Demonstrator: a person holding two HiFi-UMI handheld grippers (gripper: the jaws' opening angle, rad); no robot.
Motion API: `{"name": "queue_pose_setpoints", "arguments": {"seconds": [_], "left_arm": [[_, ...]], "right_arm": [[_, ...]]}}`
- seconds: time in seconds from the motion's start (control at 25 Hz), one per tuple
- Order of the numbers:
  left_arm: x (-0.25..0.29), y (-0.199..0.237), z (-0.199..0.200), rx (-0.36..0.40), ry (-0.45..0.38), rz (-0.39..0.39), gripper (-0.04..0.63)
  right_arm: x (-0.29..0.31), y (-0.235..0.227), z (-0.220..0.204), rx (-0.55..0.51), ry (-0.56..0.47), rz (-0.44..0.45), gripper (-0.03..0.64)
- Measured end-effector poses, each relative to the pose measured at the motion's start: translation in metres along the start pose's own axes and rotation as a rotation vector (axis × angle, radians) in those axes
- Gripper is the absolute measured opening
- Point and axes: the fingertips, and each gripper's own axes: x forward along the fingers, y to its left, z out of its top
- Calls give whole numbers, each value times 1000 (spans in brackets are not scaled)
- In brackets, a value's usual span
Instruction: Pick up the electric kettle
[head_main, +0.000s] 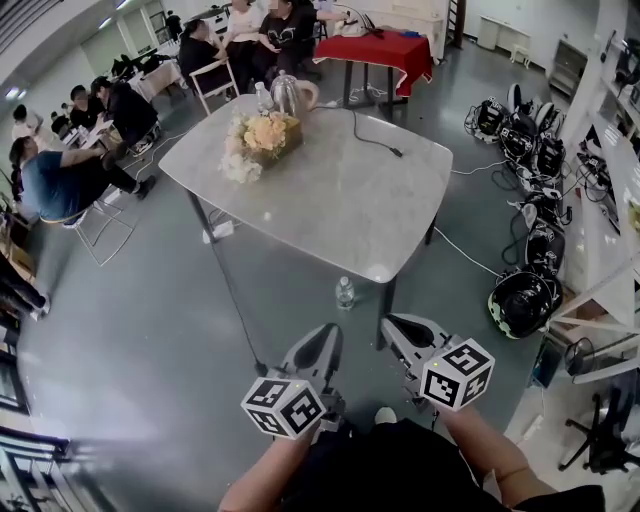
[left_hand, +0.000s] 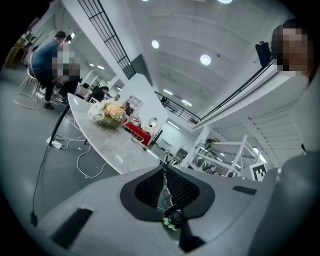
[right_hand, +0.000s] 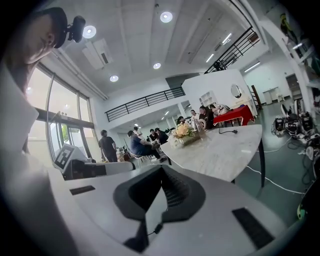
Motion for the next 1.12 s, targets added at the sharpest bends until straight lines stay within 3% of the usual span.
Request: {"name": "queue_pose_setpoints", "arguments": {"seconds": [0.32, 1.12], "left_arm": [[-14, 6, 4, 11, 13, -12, 23], [-75, 70, 23, 15, -34, 83, 23]], "right_arm": [[9, 14, -7, 4, 24, -1, 6], [67, 69, -34, -9, 75, 40, 6]]}}
